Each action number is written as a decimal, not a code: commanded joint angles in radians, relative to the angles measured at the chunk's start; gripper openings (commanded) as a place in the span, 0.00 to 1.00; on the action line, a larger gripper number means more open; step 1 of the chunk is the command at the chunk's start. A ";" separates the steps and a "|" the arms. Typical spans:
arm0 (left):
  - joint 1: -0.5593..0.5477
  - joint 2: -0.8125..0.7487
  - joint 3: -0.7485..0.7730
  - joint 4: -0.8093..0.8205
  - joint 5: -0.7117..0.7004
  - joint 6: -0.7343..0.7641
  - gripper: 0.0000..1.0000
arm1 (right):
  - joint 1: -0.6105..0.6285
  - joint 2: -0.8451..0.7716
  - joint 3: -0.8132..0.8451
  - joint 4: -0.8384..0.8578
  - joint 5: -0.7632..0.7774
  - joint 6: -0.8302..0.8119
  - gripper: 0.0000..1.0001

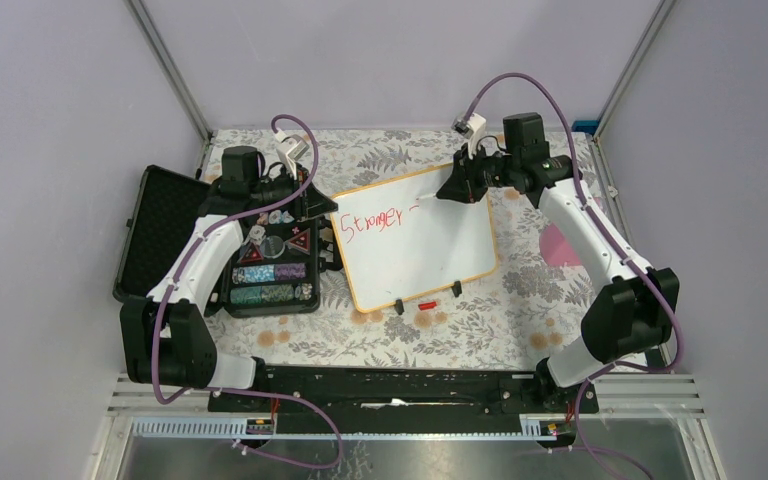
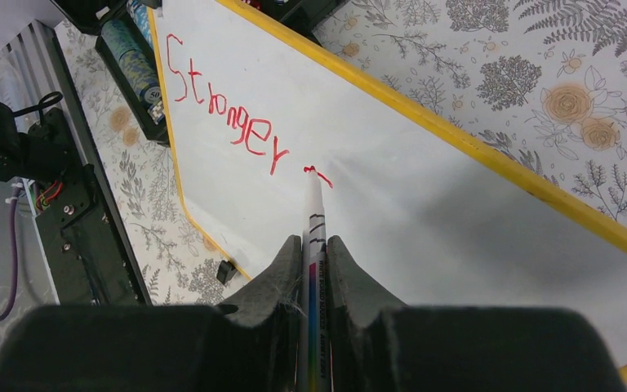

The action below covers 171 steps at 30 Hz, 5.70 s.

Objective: Write a sentence on the whiteboard

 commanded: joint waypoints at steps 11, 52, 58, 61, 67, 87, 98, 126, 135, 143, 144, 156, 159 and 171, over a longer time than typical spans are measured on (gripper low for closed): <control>-0.031 -0.002 -0.012 -0.025 -0.026 0.061 0.00 | 0.025 0.032 0.059 0.033 0.020 0.002 0.00; -0.031 0.004 -0.011 -0.025 -0.032 0.063 0.00 | 0.031 -0.016 -0.074 0.018 0.053 -0.047 0.00; -0.031 0.007 -0.009 -0.025 -0.029 0.061 0.00 | 0.030 -0.020 -0.076 0.007 0.067 -0.058 0.00; -0.031 0.008 -0.008 -0.024 -0.030 0.061 0.00 | 0.027 -0.023 -0.073 0.004 0.075 -0.062 0.00; -0.031 0.009 -0.007 -0.025 -0.028 0.059 0.00 | 0.019 -0.023 -0.058 -0.009 0.082 -0.069 0.00; -0.032 0.008 -0.006 -0.025 -0.024 0.057 0.00 | 0.011 -0.048 0.000 -0.055 0.052 -0.061 0.00; -0.032 -0.002 -0.009 -0.025 -0.027 0.061 0.00 | -0.001 -0.032 0.034 -0.057 0.057 -0.060 0.00; -0.032 -0.006 -0.015 -0.025 -0.027 0.064 0.00 | -0.001 0.061 0.117 -0.035 0.076 -0.041 0.00; -0.032 -0.008 -0.019 -0.025 -0.030 0.066 0.00 | -0.001 0.051 0.070 -0.034 0.073 -0.050 0.00; -0.032 -0.001 -0.015 -0.025 -0.030 0.066 0.00 | -0.001 0.034 0.014 -0.033 0.059 -0.055 0.00; -0.032 -0.001 -0.015 -0.025 -0.029 0.066 0.00 | -0.001 0.033 0.009 -0.033 0.057 -0.056 0.00; -0.032 -0.002 -0.015 -0.025 -0.031 0.064 0.00 | -0.001 0.001 -0.052 -0.019 0.052 -0.058 0.00; -0.032 -0.001 -0.015 -0.025 -0.031 0.063 0.00 | -0.001 -0.006 -0.056 -0.019 0.050 -0.058 0.00; -0.032 0.006 -0.009 -0.025 -0.026 0.061 0.00 | -0.001 -0.022 0.003 -0.020 0.023 -0.035 0.00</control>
